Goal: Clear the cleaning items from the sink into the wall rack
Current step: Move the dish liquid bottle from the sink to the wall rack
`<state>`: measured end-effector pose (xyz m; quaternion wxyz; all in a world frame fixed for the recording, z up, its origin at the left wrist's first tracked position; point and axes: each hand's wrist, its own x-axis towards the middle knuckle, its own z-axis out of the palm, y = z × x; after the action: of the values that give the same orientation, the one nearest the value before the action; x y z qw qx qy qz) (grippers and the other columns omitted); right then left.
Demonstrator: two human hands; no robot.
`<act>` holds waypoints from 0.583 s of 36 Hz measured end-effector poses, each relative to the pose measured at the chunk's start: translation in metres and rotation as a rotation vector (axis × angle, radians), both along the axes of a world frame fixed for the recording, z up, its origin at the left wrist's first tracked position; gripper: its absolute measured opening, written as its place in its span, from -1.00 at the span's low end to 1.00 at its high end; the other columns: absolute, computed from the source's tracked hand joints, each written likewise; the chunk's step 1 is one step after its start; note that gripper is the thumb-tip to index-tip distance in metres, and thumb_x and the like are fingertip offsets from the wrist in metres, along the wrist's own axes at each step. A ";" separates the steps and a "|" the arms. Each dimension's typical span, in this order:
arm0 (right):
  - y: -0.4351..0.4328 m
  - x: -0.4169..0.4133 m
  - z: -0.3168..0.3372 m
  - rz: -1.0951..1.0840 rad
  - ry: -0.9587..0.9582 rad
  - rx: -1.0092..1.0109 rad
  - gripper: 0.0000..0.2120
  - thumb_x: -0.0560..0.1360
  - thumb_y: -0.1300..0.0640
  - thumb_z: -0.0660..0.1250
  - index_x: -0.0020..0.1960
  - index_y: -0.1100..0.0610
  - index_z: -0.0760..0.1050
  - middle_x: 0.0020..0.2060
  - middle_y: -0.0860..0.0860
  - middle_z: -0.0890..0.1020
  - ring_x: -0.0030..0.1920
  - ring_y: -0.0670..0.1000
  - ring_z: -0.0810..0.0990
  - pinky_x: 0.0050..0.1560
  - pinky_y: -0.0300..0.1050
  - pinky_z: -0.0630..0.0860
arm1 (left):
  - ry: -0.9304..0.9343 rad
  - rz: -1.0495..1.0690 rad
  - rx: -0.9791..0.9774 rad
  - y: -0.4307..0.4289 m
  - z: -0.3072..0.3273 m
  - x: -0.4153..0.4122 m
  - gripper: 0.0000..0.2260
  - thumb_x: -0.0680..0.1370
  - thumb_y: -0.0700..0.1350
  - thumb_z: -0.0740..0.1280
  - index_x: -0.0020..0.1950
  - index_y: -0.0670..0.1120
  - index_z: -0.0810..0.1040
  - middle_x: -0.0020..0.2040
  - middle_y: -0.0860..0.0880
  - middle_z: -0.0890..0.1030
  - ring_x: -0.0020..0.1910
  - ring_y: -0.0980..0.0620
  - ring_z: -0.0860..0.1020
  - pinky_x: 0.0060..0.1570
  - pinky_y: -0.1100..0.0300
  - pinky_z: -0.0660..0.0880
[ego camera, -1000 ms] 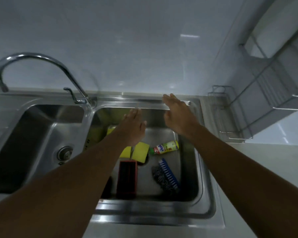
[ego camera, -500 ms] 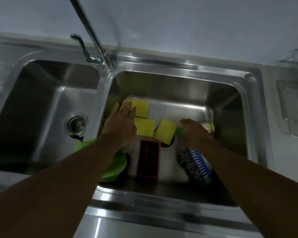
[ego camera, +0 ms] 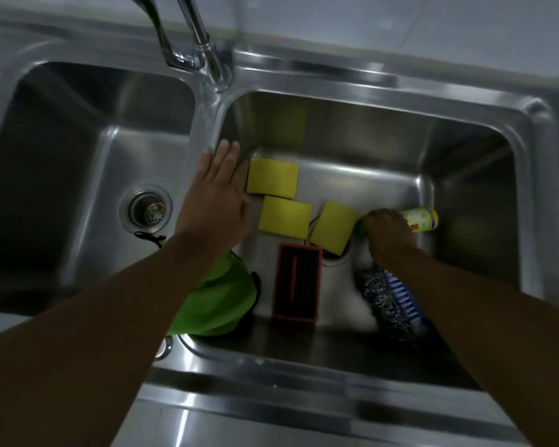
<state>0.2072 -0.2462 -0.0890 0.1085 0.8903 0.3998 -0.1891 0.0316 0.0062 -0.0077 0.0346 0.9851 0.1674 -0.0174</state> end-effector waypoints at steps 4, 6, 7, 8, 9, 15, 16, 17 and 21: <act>-0.003 0.004 0.013 -0.072 0.065 0.085 -0.65 0.27 0.43 0.35 0.02 0.24 0.64 -0.02 0.20 0.65 0.07 0.26 0.59 0.06 0.02 0.50 | 0.019 0.009 -0.020 0.001 0.002 0.001 -0.34 0.44 0.00 0.20 0.46 -0.34 0.33 0.54 -0.30 0.24 0.57 -0.22 0.13 0.56 -0.07 -0.01; -0.004 0.006 0.024 -0.162 0.135 0.198 -0.64 0.25 0.46 0.33 0.00 0.23 0.63 -0.02 0.19 0.64 0.05 0.26 0.61 -0.03 0.03 0.56 | 0.050 0.011 -0.016 -0.001 0.006 0.002 -0.31 0.43 0.02 0.27 0.48 -0.33 0.31 0.56 -0.28 0.19 0.58 -0.20 0.08 0.57 -0.04 -0.06; -0.006 0.006 0.029 -0.207 0.168 0.259 -0.65 0.27 0.47 0.33 0.00 0.23 0.63 -0.01 0.18 0.65 0.05 0.25 0.62 -0.03 0.03 0.59 | 0.065 0.017 -0.026 -0.002 0.008 0.002 -0.30 0.43 0.02 0.29 0.49 -0.32 0.29 0.57 -0.28 0.16 0.59 -0.20 0.05 0.57 -0.03 -0.09; -0.009 0.007 0.034 -0.256 0.190 0.300 -0.66 0.32 0.47 0.32 0.01 0.21 0.64 0.00 0.17 0.66 0.04 0.24 0.63 0.00 0.04 0.60 | 0.077 0.025 -0.040 -0.003 0.011 0.003 -0.29 0.44 0.03 0.31 0.50 -0.31 0.28 0.58 -0.27 0.13 0.59 -0.19 0.02 0.56 -0.03 -0.11; -0.011 0.007 0.040 -0.301 0.199 0.339 -0.67 0.37 0.47 0.32 0.03 0.18 0.65 0.01 0.15 0.67 0.02 0.21 0.65 0.02 0.05 0.61 | 0.090 0.033 -0.054 -0.004 0.013 0.003 -0.27 0.44 0.03 0.32 0.51 -0.30 0.26 0.58 -0.28 0.10 0.59 -0.19 -0.01 0.56 -0.03 -0.13; -0.020 0.007 0.094 -0.478 0.210 0.614 -0.79 0.48 0.33 0.42 0.12 0.25 0.62 0.00 0.17 0.67 -0.03 0.06 0.61 -0.13 -0.48 0.38 | 0.176 0.178 -0.305 -0.012 0.042 0.015 -0.21 0.49 0.10 0.34 0.58 -0.19 0.08 0.61 -0.22 -0.01 0.60 -0.15 -0.09 0.56 -0.03 -0.08; -0.022 0.009 0.104 -0.507 0.223 0.662 -0.81 0.49 0.30 0.43 0.10 0.24 0.63 -0.03 0.16 0.67 -0.09 0.05 0.61 -0.21 -0.55 0.37 | 0.184 0.212 -0.355 -0.016 0.050 0.017 -0.21 0.49 0.10 0.34 0.59 -0.17 0.06 0.62 -0.19 -0.01 0.60 -0.14 -0.09 0.54 -0.03 -0.04; -0.025 0.010 0.116 -0.516 0.223 0.713 -0.84 0.48 0.27 0.46 0.06 0.22 0.64 -0.07 0.15 0.68 -0.13 0.05 0.62 -0.26 -0.59 0.37 | 0.188 0.232 -0.392 -0.020 0.057 0.019 -0.20 0.50 0.09 0.35 0.60 -0.15 0.04 0.62 -0.17 -0.01 0.60 -0.13 -0.09 0.53 -0.04 0.00; -0.038 0.017 0.163 -0.484 0.188 0.806 -0.84 0.46 0.10 0.49 0.00 0.14 0.67 -0.20 0.06 0.70 -0.21 -0.04 0.64 -0.22 -0.51 0.41 | 0.206 0.196 -0.364 -0.051 0.088 0.029 -0.24 0.53 0.02 0.33 0.61 -0.12 0.03 0.62 -0.13 0.02 0.60 -0.12 -0.07 0.53 0.00 -0.01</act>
<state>0.2240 -0.2839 0.0738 -0.3291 0.9080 0.2306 -0.1184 0.0606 -0.0448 0.0802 0.1960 0.9348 0.2588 -0.1441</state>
